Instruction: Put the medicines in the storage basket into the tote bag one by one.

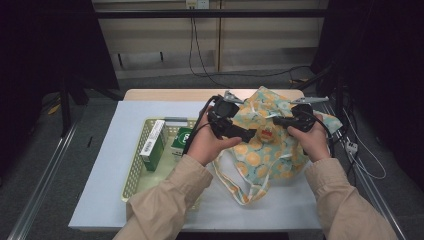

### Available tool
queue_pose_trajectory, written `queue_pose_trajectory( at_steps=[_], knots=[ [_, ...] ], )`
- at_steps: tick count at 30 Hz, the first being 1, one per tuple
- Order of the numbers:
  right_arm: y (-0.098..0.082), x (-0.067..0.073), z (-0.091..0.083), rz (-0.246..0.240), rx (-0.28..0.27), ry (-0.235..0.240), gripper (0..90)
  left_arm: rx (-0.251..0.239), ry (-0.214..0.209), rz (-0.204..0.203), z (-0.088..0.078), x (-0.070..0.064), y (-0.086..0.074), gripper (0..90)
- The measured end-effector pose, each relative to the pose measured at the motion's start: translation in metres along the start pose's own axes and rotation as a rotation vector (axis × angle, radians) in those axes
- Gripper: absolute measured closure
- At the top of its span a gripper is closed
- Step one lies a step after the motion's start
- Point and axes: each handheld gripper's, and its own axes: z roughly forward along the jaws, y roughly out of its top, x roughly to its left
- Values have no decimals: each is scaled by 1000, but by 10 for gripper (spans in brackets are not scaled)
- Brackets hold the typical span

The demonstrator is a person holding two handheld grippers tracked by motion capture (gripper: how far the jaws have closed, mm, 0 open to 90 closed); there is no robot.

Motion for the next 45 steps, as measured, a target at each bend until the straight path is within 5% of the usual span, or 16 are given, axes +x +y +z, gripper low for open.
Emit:
queue_pose_trajectory(
  at_steps=[20, 22, 45],
  knots=[
    [-2, -4, -1, 11, -5, -1, 898, 61, 133, -19, -39, 76, -46, 61],
    [-3, -4, -1, 11, -5, -1, 899, 48, 122, -34, -41, 83, -51, 61],
    [-6, -6, 2, 13, -2, 1, 899, 159, 157, -58, -19, 108, -85, 69]
  ],
)
